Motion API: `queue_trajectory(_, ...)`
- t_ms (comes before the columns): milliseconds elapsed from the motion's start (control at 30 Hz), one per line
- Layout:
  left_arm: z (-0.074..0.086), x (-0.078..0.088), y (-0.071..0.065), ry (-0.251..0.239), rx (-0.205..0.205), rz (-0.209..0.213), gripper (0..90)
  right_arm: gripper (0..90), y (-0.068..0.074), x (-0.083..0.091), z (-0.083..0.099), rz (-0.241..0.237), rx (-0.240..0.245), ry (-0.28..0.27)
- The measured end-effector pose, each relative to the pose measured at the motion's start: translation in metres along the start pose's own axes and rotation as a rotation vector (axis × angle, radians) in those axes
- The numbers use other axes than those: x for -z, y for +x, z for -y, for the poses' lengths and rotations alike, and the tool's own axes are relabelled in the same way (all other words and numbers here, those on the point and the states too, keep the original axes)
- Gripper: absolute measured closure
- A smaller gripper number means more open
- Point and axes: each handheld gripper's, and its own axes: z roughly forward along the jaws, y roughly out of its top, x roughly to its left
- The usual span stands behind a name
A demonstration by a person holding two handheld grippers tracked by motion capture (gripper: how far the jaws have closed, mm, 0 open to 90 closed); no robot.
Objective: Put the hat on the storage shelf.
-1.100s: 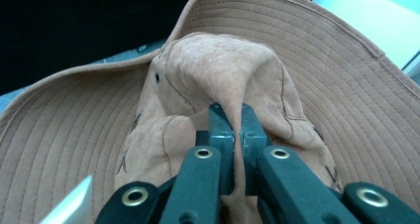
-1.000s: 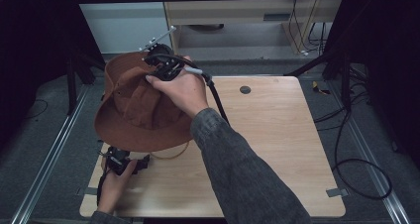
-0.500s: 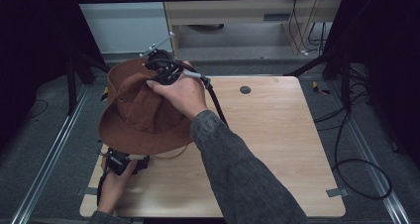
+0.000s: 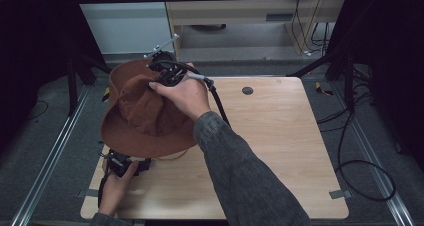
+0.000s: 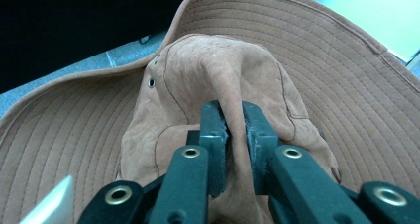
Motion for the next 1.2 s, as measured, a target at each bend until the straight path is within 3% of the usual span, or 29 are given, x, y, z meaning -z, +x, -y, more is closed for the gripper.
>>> queue_trajectory(467, 0.000, 0.000, 0.000, 0.000, 0.000, 0.003, 0.0, 59.4, -0.004, 0.002, 0.005, 0.021, -0.019, 0.001)
queue_trajectory(733, 0.000, 0.000, -0.001, -0.001, 0.000, 0.003, 0.0, 42.6, 0.001, 0.007, 0.005, 0.033, -0.011, -0.010)
queue_trajectory(933, 0.000, 0.000, -0.001, -0.001, 0.000, 0.004, 0.0, 38.2, 0.003, 0.009, 0.006, 0.043, -0.005, -0.007)
queue_trajectory(1200, 0.000, 0.000, -0.001, -0.001, 0.001, 0.004, 0.0, 25.7, 0.008, 0.018, 0.010, 0.047, -0.003, -0.008)
